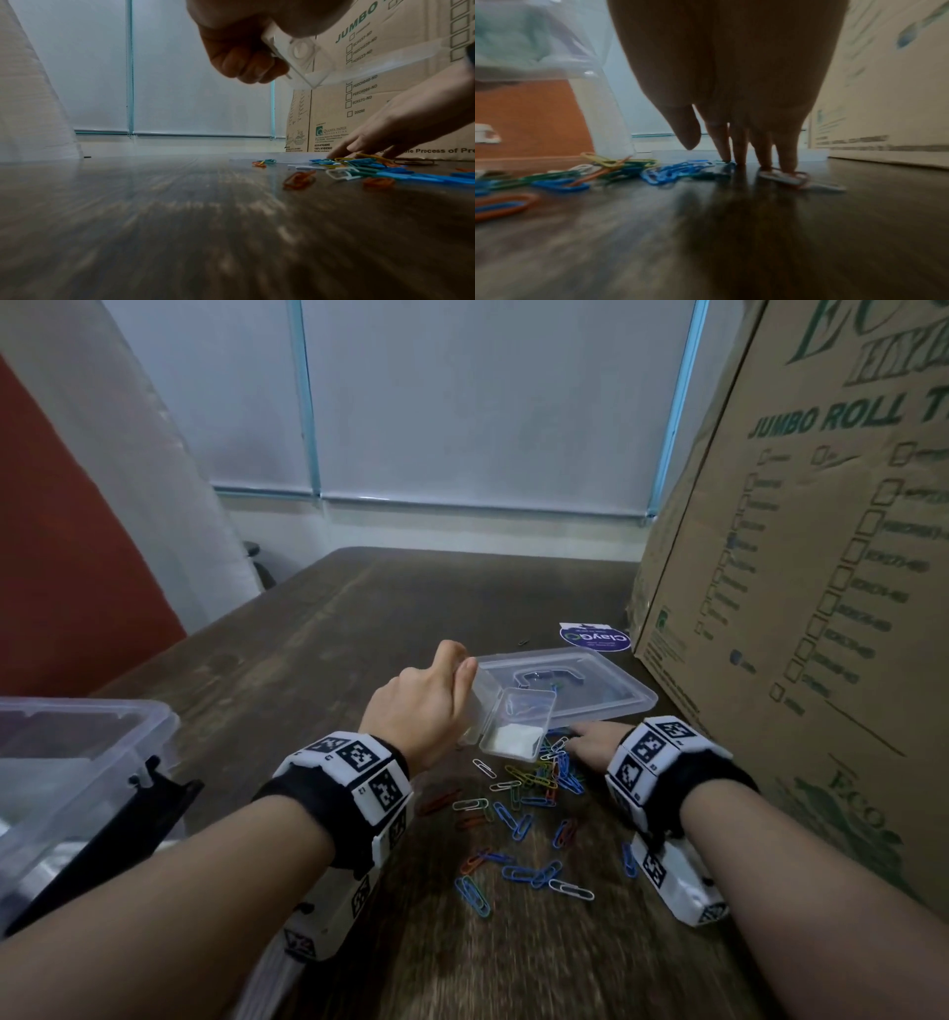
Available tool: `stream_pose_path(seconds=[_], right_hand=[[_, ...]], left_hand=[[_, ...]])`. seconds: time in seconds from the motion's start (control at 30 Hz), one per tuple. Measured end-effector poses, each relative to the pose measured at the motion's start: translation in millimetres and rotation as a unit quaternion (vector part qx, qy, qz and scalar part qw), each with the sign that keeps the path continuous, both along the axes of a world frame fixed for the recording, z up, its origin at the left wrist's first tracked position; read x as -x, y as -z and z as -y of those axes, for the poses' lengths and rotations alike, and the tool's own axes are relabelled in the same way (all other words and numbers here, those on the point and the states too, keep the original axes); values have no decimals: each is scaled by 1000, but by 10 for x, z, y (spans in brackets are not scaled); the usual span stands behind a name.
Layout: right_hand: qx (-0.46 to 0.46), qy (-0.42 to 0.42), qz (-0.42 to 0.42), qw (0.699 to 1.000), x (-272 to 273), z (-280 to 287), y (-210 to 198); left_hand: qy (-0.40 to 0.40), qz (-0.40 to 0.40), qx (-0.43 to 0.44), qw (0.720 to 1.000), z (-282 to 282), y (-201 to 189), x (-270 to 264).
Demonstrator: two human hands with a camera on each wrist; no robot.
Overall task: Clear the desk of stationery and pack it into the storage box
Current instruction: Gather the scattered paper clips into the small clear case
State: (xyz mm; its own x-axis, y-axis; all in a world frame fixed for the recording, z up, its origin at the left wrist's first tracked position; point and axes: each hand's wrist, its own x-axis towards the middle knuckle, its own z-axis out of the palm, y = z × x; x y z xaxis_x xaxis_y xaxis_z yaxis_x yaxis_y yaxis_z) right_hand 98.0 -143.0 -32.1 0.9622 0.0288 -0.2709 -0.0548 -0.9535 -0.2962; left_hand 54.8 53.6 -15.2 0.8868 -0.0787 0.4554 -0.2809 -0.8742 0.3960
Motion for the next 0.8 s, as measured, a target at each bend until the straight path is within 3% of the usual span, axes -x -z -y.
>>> stream_pose_path(seconds=[0.1,0.23,0.37,0.47,0.53,0.63,0.8], right_hand=[[-54,-77,-24,995,117,-152,-19],[-114,-102,50,987,331,-140,-72],[-374,-92,58,921,643,-75,-211],[-467,-49,95,878,820,-11,-263],[-454,-35,113,883,879,77,-289],[-383,-6,130,914,886,299,-320],[-265,29,61,962,884,512,-374]], left_hand=[[14,-4,18,1000,0,9,-23],[43,-26,53,997,20,9,-19],[68,-53,86,993,162,-80,51],[119,-96,90,984,364,-138,104],[139,-125,69,980,458,-116,111],[138,-192,8,972,449,-22,39],[170,-323,-168,916,392,107,-86]])
